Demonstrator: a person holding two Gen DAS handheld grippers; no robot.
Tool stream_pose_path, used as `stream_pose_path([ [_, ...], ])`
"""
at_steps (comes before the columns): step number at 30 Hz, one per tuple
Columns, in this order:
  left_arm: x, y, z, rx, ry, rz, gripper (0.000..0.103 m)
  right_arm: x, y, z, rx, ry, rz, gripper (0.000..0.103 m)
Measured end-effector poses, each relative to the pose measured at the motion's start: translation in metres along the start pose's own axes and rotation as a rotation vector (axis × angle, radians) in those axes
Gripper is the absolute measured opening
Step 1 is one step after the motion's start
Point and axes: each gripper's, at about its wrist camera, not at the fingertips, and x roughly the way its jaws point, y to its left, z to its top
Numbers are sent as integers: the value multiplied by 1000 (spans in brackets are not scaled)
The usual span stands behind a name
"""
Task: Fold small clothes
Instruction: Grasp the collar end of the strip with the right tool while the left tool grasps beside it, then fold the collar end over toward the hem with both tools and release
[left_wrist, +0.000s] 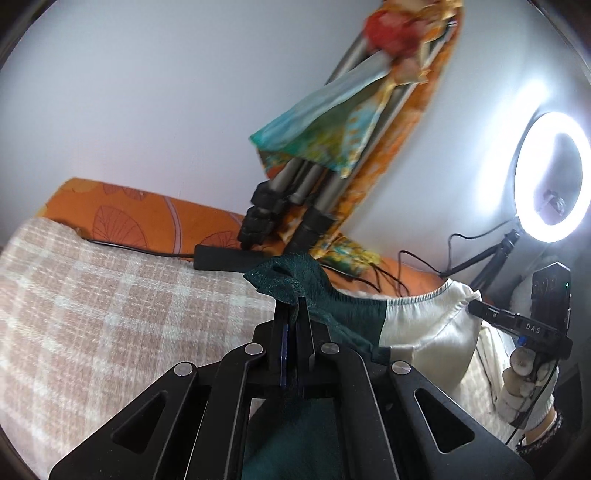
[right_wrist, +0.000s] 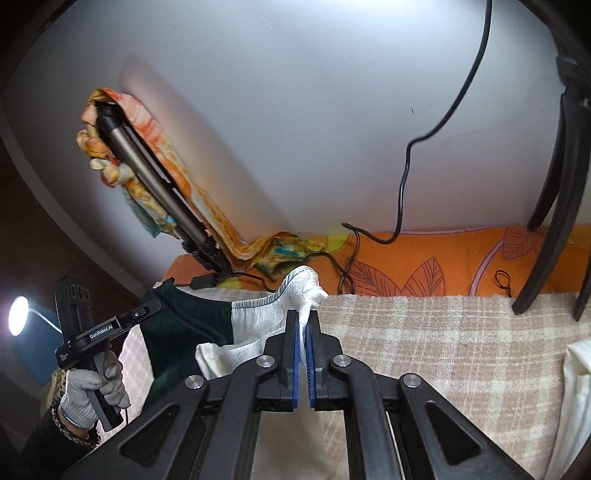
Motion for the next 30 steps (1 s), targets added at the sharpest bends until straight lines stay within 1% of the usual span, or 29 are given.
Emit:
stream_pose_path([
  [7, -51, -20, -13, 27, -26, -12, 2, -50, 30, -18, -20, -35, -8, 1],
  [10, -83, -24, -27, 26, -37, -21, 2, -74, 44, -32, -38, -47, -17, 1],
  [13, -104, -30, -41, 37, -43, -21, 2, -98, 58, -50, -46, -61, -18, 1],
  [14, -115, -32, -50, 41, -40, -23, 2, -105, 63, -58, -51, -64, -20, 1],
  [16, -124, -35, -61, 44, -29, -28, 2, -117, 72, -76, -59, -69, -28, 1],
  [20, -147, -38, -102, 60, 7, -22, 2, -135, 85, -123, -54, -57, -37, 1],
  [25, -159, -38, -149, 66, 51, -10, 2, -149, 95, -180, -67, -35, -51, 1],
  [27, -161, -37, -167, 73, 69, -3, 2, -151, 97, -197, -85, -26, -70, 1],
  [30, -164, -38, -184, 92, 83, 7, 2, -153, 97, -218, -101, -15, -96, 1],
])
